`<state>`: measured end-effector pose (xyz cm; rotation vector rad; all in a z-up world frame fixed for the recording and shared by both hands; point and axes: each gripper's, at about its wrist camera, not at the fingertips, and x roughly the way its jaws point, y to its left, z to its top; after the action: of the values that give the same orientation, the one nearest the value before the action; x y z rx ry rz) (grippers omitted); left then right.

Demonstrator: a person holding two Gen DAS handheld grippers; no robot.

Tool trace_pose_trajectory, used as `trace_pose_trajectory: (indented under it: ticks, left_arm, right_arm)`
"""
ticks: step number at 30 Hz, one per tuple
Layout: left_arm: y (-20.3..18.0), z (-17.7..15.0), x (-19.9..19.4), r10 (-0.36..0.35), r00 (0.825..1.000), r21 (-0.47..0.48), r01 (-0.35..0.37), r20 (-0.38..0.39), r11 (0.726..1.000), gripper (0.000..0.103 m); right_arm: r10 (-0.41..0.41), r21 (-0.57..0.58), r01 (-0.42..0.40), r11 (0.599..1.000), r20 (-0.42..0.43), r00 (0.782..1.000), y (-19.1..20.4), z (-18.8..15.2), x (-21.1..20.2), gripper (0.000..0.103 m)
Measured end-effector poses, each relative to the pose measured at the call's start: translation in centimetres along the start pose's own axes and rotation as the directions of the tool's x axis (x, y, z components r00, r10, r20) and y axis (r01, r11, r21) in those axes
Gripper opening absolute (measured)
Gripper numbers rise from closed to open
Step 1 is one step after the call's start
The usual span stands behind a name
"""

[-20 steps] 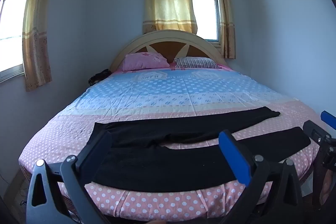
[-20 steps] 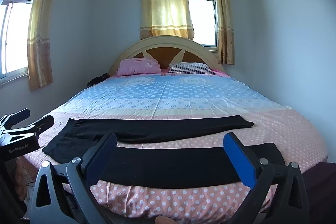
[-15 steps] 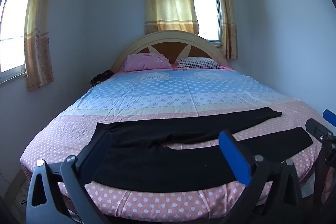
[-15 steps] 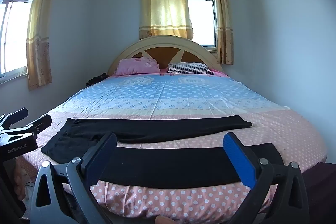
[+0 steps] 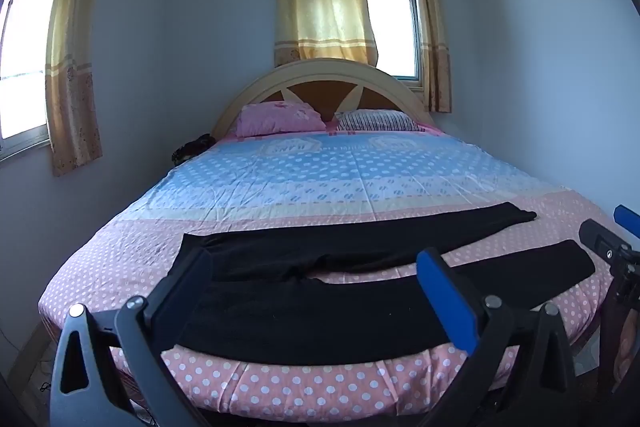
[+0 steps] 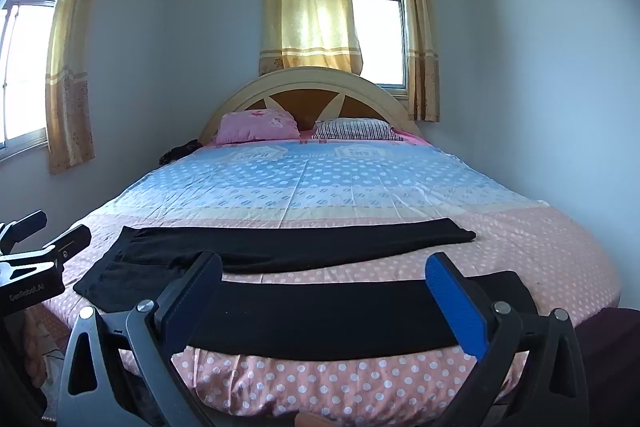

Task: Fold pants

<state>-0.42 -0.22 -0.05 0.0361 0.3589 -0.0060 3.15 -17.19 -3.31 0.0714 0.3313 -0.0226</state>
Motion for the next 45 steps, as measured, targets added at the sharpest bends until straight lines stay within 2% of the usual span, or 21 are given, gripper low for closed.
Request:
trace_pose_trajectory:
  ticks: [45]
  left_arm:
    - [1.1, -0.7, 0.9, 0.018, 1.0, -0.003, -0.018, -0.024, 1.0, 0.103]
  right_arm:
    - [-0.025, -0.012, 0.025, 1.0, -0.037, 0.999, -0.3, -0.8, 1.4, 0.102]
